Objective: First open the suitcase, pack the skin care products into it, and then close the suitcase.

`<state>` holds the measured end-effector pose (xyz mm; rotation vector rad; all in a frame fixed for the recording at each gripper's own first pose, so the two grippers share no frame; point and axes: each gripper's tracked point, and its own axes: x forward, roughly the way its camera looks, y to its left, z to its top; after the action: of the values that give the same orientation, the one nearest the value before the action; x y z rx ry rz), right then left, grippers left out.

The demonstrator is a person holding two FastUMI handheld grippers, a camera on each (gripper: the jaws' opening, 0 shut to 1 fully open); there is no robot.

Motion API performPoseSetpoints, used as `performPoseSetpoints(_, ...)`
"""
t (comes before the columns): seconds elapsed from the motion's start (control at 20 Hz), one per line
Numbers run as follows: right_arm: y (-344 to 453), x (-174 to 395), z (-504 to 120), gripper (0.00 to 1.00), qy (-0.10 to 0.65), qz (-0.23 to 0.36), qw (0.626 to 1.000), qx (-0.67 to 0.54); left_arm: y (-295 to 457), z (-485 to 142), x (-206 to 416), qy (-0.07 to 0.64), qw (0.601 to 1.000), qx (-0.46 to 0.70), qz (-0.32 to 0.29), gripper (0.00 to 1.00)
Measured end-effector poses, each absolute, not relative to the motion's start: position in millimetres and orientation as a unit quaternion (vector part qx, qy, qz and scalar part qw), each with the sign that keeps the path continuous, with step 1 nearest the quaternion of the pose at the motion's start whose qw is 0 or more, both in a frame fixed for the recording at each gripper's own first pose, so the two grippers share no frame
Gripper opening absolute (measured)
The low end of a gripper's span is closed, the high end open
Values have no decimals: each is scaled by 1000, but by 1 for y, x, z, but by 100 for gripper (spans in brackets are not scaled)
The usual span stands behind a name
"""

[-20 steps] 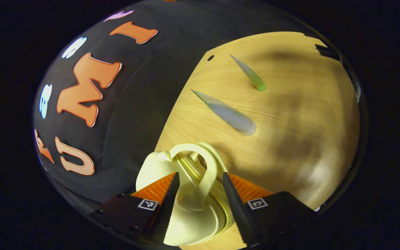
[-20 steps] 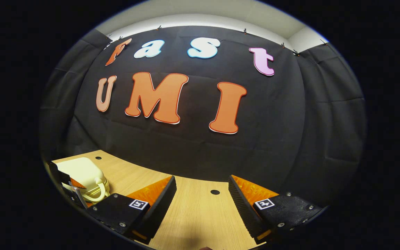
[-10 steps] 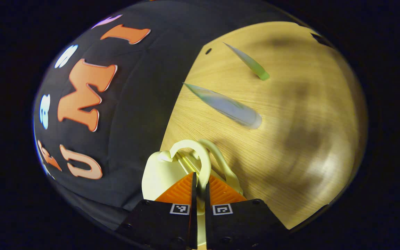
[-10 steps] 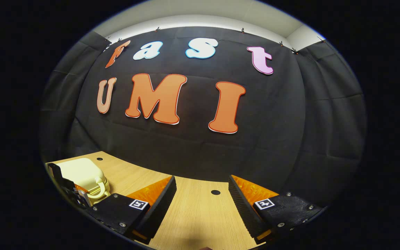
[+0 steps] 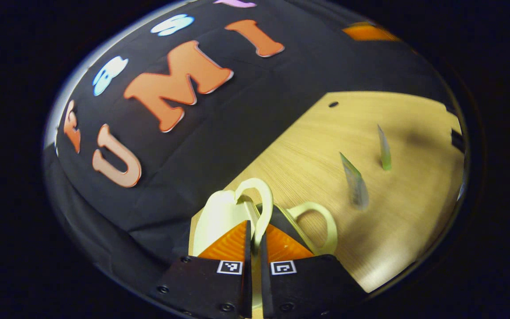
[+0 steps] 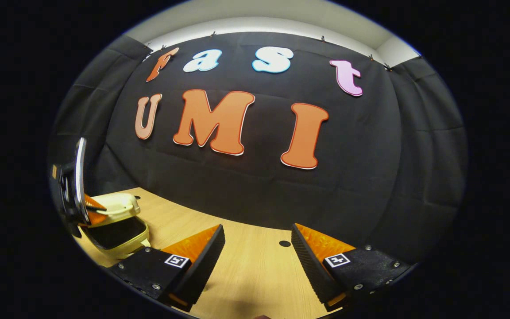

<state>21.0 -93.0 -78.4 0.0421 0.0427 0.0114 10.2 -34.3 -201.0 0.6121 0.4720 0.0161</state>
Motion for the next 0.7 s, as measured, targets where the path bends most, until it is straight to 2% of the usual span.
performPoseSetpoints(0.4, -12, 24, -41, 95, 11, 15, 1000, 1, 19, -134, -19, 149, 977, 139, 69, 9)
performPoseSetpoints(0.7, 46, 22, -15, 96, 5, 30, 1000, -5, 67, -129, -28, 120, 980, 87, 133, 9)
